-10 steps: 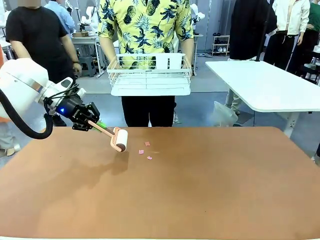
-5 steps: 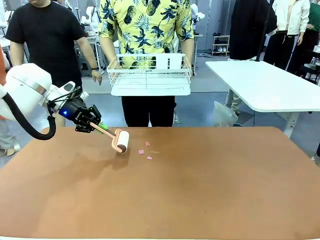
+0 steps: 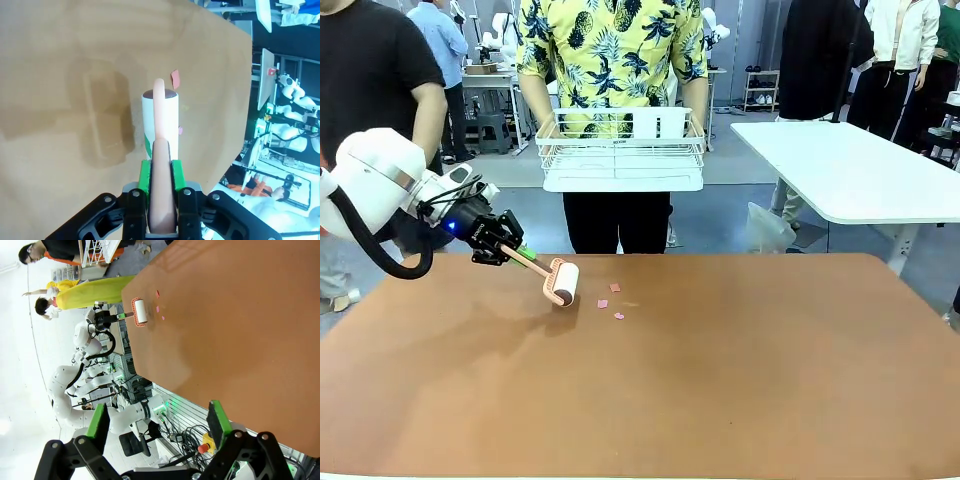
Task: Clean the table.
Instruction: Clean the table with the Lint Roller when the human lifts the Dish drying rack.
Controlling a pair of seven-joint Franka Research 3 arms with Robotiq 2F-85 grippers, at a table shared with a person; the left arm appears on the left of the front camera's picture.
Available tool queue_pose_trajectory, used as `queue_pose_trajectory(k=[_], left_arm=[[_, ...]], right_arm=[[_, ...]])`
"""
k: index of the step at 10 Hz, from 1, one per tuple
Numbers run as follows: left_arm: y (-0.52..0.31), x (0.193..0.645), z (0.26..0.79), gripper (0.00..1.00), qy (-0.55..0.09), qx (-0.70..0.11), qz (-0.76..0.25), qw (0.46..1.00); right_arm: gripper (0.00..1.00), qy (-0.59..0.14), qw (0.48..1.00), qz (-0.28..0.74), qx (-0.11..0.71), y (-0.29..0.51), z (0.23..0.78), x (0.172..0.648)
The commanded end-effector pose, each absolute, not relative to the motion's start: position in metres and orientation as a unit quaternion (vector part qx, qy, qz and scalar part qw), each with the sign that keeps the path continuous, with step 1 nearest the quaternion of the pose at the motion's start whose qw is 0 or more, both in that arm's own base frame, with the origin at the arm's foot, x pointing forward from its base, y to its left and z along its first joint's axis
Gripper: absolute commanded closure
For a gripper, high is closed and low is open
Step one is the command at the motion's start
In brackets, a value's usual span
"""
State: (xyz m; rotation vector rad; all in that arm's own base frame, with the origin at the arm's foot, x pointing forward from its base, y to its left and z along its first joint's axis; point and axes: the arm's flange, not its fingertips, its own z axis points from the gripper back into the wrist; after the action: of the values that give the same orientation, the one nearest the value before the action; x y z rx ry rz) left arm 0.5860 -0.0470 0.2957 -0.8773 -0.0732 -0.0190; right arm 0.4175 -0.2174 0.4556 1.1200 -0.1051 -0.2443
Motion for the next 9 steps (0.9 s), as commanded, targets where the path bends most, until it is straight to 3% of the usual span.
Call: queue_pose_trajectory(k=[1, 9], left_arm=[[-0.048, 0.587, 0.292, 0.81, -0.037, -0.425, -0.004, 0.905], [-0.052, 0.592, 0.267, 0.81, -0.045, -0.455, -0.017, 0.889]], right_arm=[[0.0, -0.053, 0.84, -0.118, 0.527, -0.217, 0.458, 0.417], [0.0, -0.053, 0.84, -0.118, 0.527, -0.217, 0.458, 0.417]])
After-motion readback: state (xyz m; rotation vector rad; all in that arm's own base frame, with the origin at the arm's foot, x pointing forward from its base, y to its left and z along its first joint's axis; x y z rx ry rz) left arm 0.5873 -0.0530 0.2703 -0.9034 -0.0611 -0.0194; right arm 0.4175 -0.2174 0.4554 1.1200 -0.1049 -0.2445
